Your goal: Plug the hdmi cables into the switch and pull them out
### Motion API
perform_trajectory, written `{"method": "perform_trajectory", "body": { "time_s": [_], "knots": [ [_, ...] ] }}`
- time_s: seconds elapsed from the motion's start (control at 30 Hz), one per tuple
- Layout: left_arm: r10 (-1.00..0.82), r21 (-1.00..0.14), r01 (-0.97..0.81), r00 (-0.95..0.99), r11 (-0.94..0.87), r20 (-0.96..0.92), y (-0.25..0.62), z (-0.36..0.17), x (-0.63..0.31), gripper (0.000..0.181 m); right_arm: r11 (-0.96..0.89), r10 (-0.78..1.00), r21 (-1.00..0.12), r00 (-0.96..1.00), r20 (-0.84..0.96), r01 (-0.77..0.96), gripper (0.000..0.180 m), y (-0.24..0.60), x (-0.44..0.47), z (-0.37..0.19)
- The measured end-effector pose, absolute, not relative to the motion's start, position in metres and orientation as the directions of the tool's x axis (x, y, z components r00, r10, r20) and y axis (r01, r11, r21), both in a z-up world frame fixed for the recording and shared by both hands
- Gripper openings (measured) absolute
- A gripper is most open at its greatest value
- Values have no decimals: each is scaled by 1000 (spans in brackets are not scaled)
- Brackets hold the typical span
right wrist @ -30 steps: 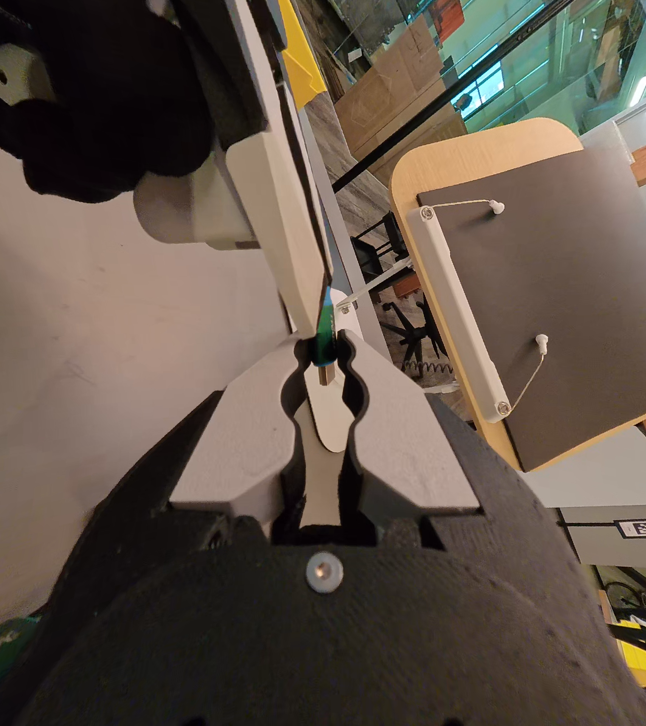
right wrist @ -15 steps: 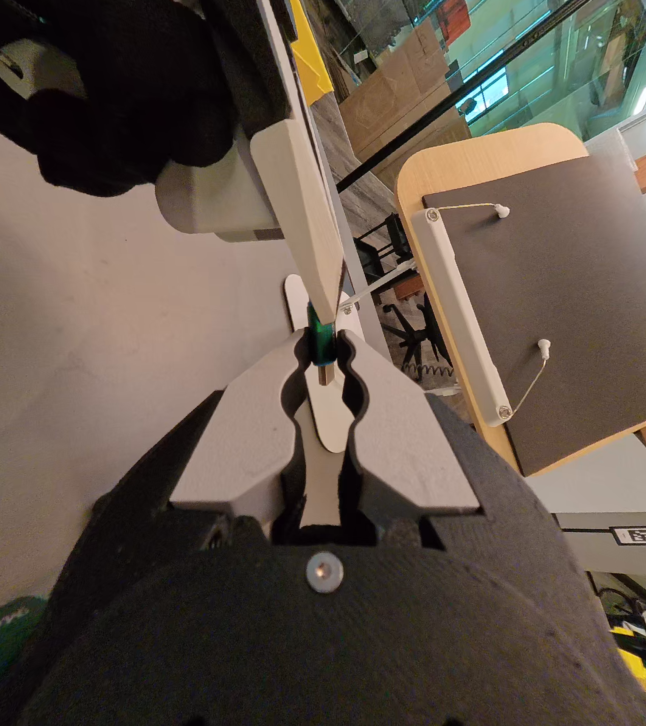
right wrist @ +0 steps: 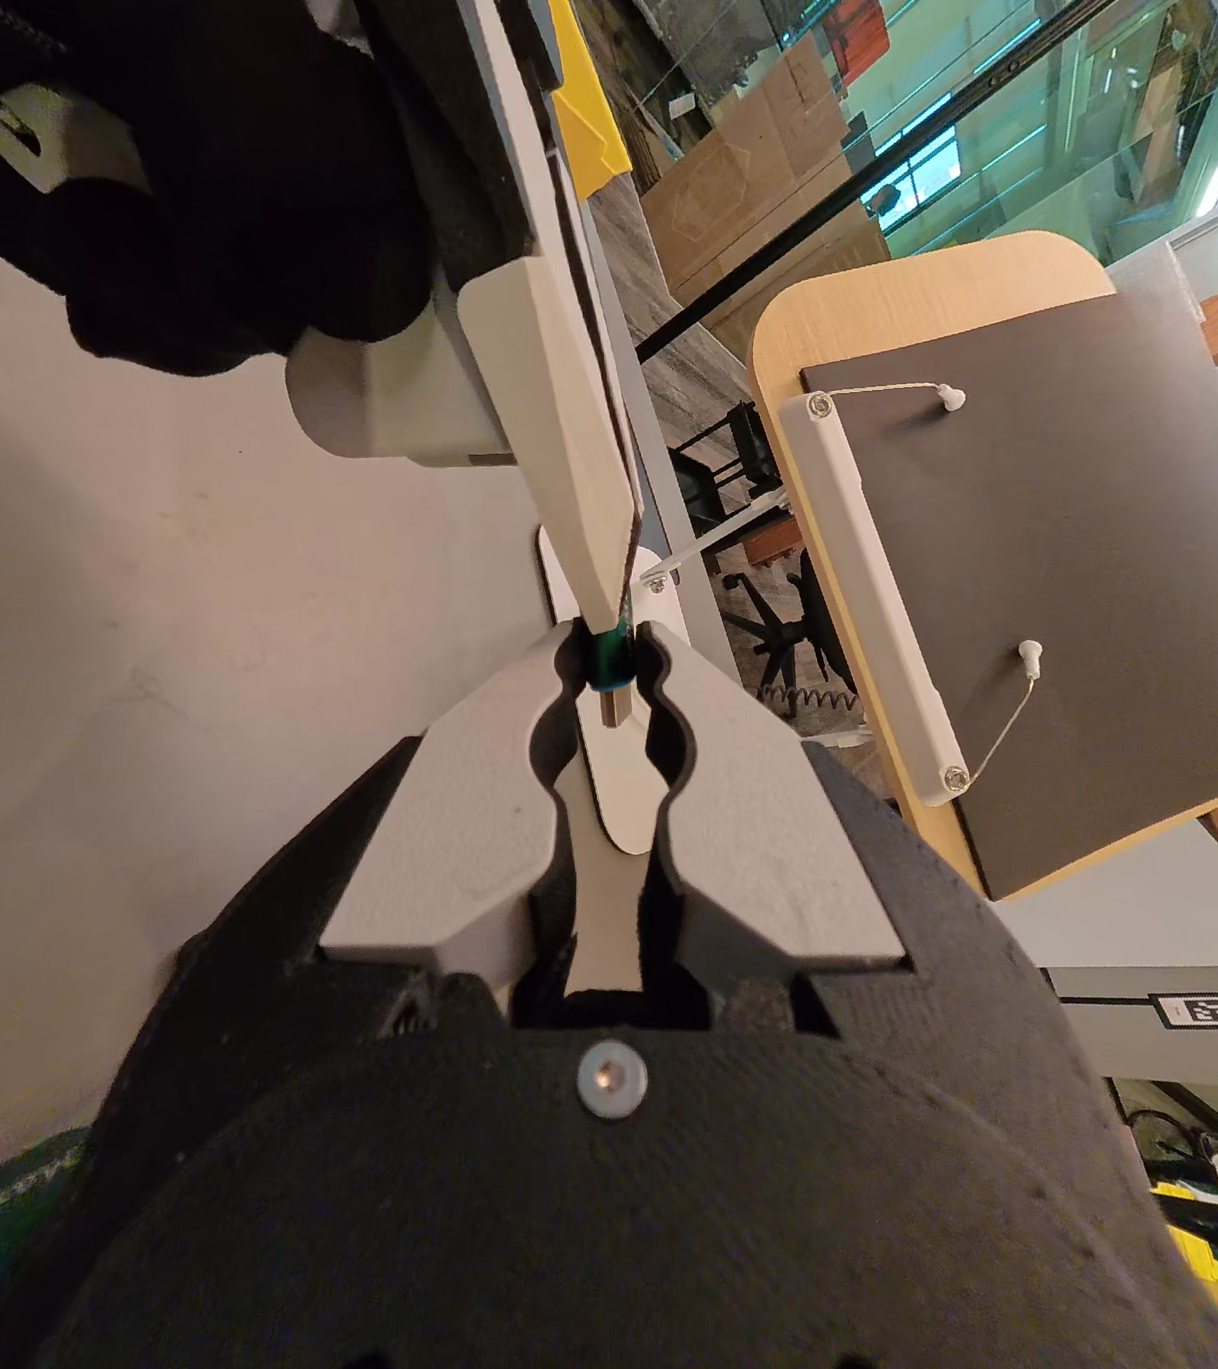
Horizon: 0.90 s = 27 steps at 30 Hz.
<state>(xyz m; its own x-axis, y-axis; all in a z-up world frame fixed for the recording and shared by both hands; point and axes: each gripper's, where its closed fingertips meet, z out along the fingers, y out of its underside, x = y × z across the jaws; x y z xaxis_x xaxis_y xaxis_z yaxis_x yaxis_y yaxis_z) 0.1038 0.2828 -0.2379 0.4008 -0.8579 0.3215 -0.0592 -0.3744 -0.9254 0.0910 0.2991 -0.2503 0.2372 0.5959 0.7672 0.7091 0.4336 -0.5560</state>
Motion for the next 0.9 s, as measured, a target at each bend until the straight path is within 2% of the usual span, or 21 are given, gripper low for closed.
{"method": "perform_trajectory", "body": {
  "time_s": [0.23,0.43,0.7,0.9],
  "knots": [
    [-852,-926,-62,417,-373,315,286,-242,103,18,418,622,-577,242,745,701,13,301,90,-254],
    [-847,-924,-39,416,-380,331,289,-239,100,18,433,631,-571,219,744,697,28,300,89,-256],
    [-841,-922,-32,423,-387,338,293,-239,91,18,424,638,-560,204,743,712,28,305,99,-257],
    [-842,-921,-55,429,-386,328,294,-245,87,18,341,682,-625,273,679,703,27,319,126,-247]
  ]
}}
